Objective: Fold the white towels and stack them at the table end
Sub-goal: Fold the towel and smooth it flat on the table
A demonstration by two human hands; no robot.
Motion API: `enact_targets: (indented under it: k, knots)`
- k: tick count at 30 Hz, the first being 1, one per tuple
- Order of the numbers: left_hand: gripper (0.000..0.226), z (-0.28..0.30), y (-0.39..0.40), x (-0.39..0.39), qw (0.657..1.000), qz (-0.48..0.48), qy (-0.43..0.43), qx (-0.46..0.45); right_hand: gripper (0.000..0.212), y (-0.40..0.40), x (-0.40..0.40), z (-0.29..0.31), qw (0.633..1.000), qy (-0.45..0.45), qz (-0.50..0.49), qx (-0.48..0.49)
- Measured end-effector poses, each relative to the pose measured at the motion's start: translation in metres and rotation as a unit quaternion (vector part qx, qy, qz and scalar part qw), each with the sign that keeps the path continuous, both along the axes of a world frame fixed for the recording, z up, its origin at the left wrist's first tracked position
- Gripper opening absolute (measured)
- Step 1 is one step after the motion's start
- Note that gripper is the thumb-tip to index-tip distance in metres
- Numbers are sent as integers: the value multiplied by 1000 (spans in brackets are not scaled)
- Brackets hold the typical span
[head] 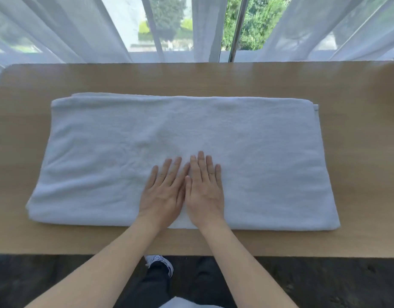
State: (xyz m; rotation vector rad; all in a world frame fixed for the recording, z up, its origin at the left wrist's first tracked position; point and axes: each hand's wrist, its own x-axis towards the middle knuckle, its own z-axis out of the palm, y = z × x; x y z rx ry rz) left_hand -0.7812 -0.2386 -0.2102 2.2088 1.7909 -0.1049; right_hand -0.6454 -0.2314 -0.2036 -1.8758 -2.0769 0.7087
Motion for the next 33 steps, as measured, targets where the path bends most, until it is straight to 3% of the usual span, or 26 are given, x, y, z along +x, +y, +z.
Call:
enact_targets:
  k: [4,8,13,33]
  knots:
    - [58,-2,7,-78,999,26,21,-5,52,8,-55,-3,1000,-1,15,26]
    - [60,-6,20,-133,999,49,17,-5,61,7,-99,-15,995,-89,-31,-21]
    - [66,-14,49,-181,997,74,21,26,70,8,-111,-23,986,-148,-73,5]
    - [71,-8,200,-233,992,124,26,19,71,10,-109,-27,982,-162,-78,48]
